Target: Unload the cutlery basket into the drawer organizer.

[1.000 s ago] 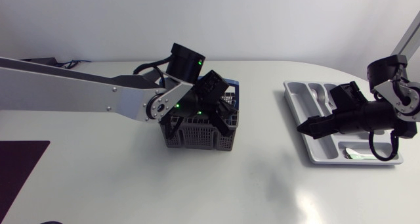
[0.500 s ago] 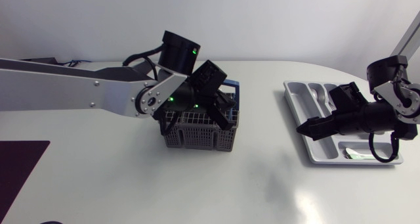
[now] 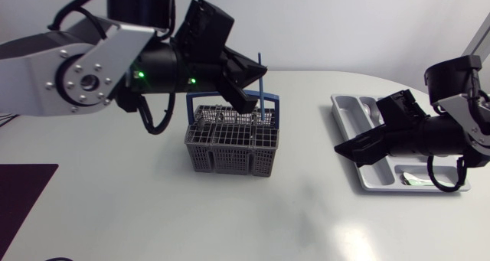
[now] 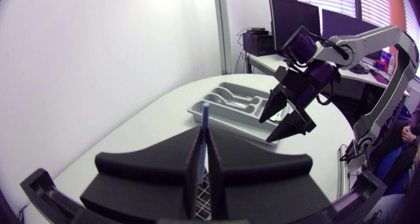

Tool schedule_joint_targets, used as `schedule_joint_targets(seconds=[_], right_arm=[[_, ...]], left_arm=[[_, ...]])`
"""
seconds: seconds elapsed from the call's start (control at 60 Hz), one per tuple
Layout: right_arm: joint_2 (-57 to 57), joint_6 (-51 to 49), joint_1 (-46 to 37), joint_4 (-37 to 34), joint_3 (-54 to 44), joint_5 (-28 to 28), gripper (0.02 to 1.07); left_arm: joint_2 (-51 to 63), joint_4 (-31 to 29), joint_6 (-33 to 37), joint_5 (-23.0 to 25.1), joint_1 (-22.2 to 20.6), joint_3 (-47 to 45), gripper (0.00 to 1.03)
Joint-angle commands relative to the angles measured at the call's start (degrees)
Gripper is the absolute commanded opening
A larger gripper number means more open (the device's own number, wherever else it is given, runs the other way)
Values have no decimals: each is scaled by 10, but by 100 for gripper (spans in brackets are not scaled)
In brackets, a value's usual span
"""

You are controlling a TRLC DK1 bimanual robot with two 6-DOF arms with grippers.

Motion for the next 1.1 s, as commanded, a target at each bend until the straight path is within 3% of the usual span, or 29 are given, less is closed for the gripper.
schedule_joint_targets(seconds=[0.0,0.167,0.4,0.7,1.017,1.083], right_arm=[[-34,-7,18,8,-15,0,94],[-80,3,60,5,-7,-10,94],[-110,38,111,2,27,-70,93],[-56,76,145,4,65,-113,92],[7,104,170,7,91,-152,78],[15,106,175,8,91,-152,70]], left_arm=[[-36,-9,-23,0,7,8,4],[-57,-47,-64,18,12,24,4],[-2,-108,-137,133,34,70,3],[85,-164,-177,233,45,118,4],[144,-183,-212,316,65,152,4],[148,-183,-212,317,65,153,3]])
